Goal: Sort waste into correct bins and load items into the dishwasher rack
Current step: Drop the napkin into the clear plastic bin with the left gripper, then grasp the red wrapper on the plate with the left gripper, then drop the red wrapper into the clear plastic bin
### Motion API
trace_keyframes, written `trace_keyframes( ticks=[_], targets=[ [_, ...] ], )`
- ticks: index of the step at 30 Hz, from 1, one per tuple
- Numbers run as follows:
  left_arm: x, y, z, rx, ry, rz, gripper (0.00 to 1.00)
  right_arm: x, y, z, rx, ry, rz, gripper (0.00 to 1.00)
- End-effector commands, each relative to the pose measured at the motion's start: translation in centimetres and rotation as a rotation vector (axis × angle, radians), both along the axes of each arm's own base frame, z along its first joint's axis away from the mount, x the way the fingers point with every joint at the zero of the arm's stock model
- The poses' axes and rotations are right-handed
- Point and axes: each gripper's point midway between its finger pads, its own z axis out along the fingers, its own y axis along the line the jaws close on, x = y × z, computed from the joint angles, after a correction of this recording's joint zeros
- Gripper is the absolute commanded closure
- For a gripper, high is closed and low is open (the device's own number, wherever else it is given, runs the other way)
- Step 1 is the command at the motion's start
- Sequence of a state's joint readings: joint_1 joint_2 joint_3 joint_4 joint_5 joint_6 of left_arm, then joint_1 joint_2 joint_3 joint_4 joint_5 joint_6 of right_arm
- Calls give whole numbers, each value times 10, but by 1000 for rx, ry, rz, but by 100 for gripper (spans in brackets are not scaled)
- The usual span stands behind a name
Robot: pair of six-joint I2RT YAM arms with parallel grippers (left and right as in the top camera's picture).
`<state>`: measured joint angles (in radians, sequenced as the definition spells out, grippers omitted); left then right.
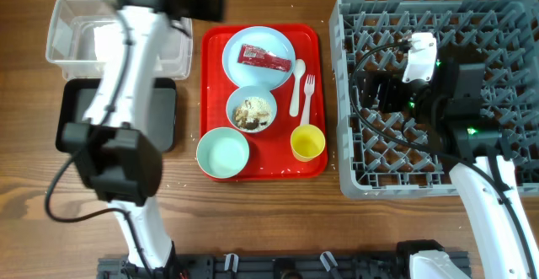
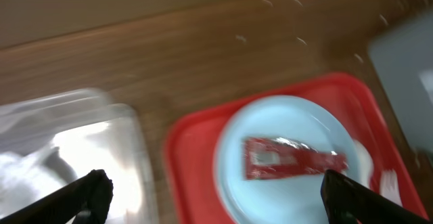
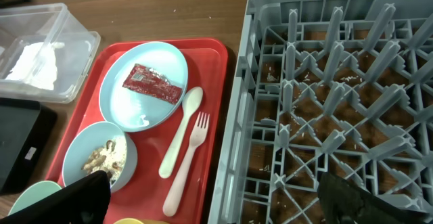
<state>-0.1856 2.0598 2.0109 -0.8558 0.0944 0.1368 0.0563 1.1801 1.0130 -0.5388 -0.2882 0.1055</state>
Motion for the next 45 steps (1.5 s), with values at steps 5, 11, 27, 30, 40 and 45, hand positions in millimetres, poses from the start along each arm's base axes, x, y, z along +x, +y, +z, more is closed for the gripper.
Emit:
trace_keyframes(
  ticks=[5,11,27,30,40,45],
  targets=[
    [-22,-89,-140,256,185,-372,3,0,4,4,18,8,9,0],
    [-32,-113,-198,285,219,-598,5,-2,4,1,17,22,9,0],
    [-6,-64,-182,369,231,-130,96,-3,3,1,17,25,9,0],
    [10,-36,-83,209,125,150,96,-2,4,2,17,21,9,0],
    [34,148,-40,-75,94,559,85,-1,4,3,31,20,-2,0],
    [35,158,-61,-89,137,556,8,-1,4,3,30,20,-2,0]
  ],
)
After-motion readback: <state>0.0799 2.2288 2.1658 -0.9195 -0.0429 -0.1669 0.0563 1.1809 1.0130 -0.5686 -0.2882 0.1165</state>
